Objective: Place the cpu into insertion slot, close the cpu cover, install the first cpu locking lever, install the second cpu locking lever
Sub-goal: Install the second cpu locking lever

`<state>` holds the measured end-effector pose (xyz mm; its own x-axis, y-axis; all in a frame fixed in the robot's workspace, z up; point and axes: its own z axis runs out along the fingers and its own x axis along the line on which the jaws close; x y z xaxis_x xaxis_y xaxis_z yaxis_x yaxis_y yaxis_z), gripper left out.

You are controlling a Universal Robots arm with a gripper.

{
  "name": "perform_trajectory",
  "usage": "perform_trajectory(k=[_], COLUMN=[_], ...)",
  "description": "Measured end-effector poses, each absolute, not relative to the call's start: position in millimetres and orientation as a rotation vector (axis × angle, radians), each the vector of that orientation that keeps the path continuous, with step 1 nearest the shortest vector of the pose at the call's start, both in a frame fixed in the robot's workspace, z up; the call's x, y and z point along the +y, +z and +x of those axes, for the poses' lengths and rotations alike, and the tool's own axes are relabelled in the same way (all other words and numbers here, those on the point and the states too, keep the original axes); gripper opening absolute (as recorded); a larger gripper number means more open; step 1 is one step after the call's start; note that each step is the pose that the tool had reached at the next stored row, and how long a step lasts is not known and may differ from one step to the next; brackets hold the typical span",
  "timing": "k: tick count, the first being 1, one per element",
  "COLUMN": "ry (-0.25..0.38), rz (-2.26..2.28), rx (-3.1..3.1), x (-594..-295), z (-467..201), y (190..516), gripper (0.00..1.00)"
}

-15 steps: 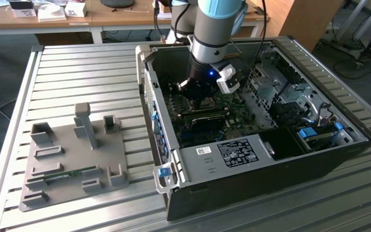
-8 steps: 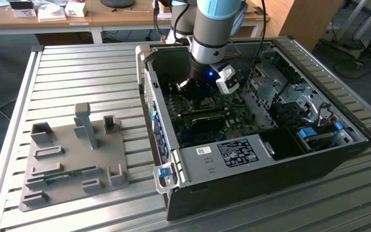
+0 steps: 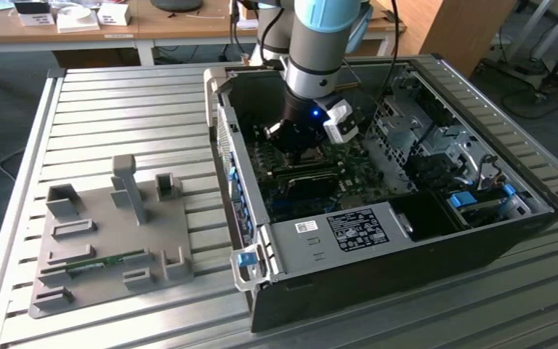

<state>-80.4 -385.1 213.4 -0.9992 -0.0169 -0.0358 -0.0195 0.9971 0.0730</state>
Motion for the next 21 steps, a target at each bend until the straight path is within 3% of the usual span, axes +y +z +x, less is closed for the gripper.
perform_trajectory(k=[21], ry=[0.115], rz=[-0.028], rx=[3.104], x=[-385.1], z=[-84.4], y=[209.9], gripper=[0.11])
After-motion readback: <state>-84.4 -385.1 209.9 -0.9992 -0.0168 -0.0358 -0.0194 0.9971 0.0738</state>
